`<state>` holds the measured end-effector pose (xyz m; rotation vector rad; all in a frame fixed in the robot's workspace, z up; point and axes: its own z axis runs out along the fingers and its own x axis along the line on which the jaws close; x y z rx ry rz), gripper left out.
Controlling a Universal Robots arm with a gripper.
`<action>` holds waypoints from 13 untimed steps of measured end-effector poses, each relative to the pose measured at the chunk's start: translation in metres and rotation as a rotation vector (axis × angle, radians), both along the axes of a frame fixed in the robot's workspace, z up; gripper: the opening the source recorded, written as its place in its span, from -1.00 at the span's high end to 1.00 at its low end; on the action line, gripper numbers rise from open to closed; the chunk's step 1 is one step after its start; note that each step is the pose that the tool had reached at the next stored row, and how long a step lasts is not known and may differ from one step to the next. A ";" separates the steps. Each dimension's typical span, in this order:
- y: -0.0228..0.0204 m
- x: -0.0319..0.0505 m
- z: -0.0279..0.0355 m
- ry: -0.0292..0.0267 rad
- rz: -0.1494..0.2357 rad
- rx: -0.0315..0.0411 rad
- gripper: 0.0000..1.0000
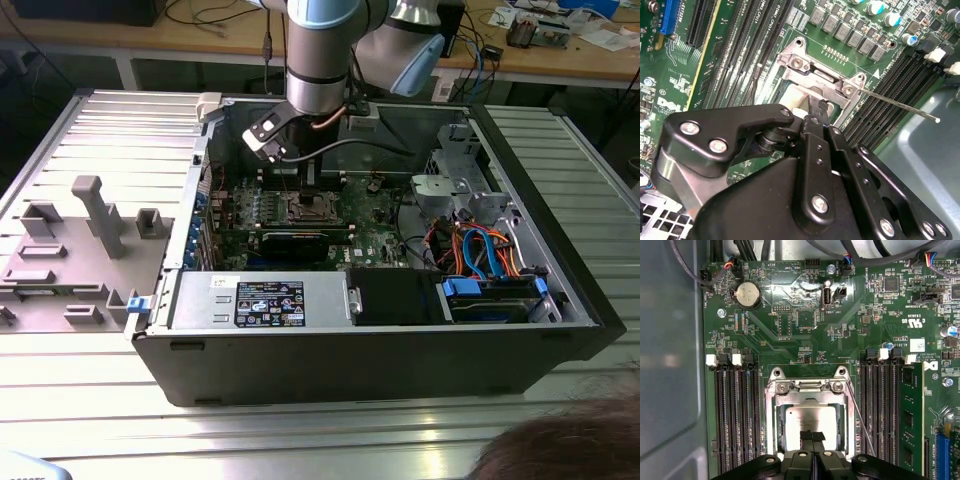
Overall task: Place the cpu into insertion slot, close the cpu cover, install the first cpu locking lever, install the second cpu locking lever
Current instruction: 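Close the cpu cover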
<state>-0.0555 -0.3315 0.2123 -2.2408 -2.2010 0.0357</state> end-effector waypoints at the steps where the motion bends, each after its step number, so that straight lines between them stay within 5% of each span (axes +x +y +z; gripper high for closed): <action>1: 0.0000 0.0000 0.0005 0.0000 0.000 -0.0001 0.79; 13: 0.0000 0.0000 0.0035 0.0001 0.000 -0.0001 0.79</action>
